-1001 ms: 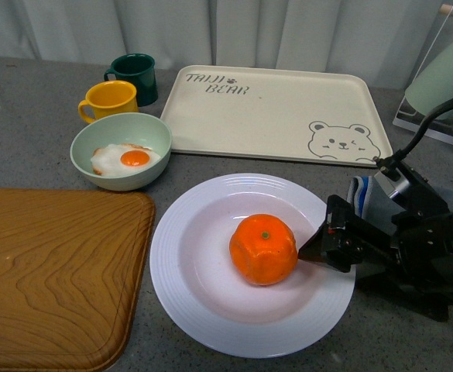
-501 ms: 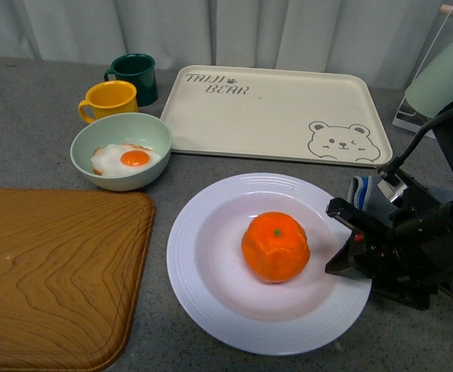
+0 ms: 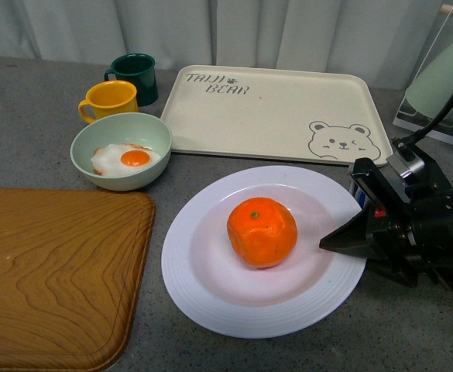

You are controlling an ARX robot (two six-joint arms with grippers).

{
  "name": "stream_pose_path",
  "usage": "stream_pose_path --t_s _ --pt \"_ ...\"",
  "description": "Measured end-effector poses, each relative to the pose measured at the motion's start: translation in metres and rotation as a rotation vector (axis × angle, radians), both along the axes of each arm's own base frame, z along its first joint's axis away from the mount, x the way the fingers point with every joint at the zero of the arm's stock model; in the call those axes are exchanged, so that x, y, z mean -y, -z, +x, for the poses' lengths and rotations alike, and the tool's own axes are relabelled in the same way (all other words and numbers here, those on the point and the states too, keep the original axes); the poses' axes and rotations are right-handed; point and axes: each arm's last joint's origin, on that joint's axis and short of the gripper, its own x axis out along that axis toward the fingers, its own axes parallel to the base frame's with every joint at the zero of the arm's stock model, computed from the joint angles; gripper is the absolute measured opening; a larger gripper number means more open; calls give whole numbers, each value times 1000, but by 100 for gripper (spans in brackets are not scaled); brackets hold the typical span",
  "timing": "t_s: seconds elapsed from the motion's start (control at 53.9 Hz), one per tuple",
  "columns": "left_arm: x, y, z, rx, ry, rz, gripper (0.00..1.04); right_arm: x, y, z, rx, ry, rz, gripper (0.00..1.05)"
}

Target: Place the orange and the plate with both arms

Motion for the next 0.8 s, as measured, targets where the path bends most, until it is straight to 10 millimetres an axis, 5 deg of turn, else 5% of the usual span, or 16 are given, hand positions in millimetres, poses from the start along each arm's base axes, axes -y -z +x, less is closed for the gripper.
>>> stream_pose_path --t_s 0.352,0.797 --pt "0 0 0 0 0 0 98 -2 -17 17 163 43 194 3" --pt "0 0 0 0 0 0 98 -60 -14 140 163 164 203 3"
